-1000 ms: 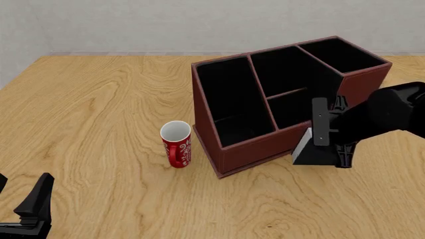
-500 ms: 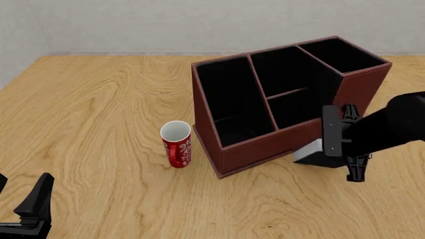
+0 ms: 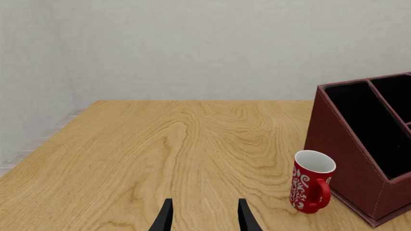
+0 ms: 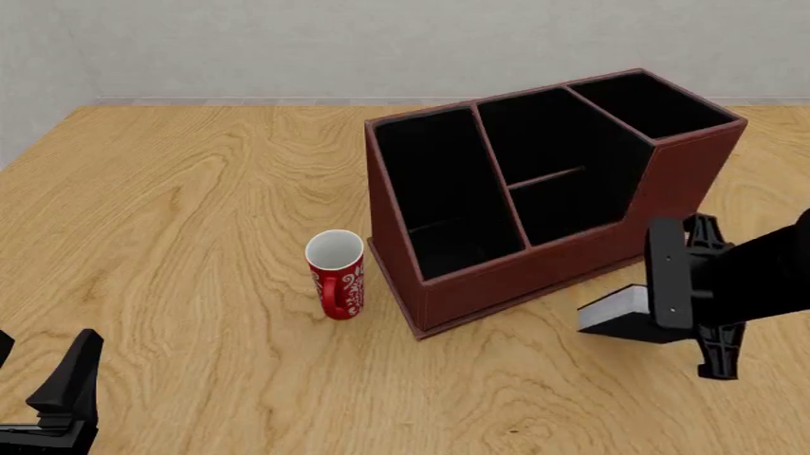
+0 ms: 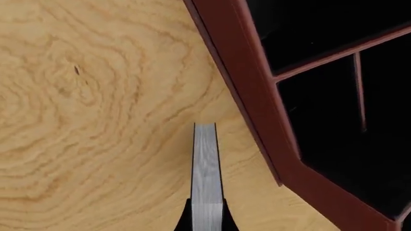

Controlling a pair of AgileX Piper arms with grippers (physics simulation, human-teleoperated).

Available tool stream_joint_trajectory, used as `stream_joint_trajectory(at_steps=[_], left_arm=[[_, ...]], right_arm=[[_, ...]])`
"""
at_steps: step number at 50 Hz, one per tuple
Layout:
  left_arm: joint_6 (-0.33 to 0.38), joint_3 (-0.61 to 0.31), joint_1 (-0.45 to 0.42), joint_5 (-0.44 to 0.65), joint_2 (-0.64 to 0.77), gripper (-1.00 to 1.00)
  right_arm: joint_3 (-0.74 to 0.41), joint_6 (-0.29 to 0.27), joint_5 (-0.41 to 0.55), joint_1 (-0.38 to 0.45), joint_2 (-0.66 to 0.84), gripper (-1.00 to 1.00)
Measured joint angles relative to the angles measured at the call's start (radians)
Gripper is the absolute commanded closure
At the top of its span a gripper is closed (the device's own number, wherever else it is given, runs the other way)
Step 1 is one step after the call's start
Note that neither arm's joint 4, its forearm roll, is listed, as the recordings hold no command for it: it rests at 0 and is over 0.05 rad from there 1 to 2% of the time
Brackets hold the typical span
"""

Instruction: Pick up the book and place it in the left compartment of the caddy.

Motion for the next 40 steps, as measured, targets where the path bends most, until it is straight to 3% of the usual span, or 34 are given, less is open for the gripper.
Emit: stream_joint_trajectory(at_steps=[17, 33, 40], left_arm=[[0.0, 0.0, 0.0, 0.0, 0.0, -1.0], [0.0, 0.0, 0.0, 0.0, 0.0, -1.0], [0.0, 0.0, 0.0, 0.0, 0.0, -1.0]], right_arm=[[-0.036, -0.011, 0.132, -0.023, -0.134, 1.0], [-0.193, 0.062, 0.31, 0.006, -0.19, 1.0], [-0.259, 0.159, 0.336, 0.062, -0.165, 1.0]])
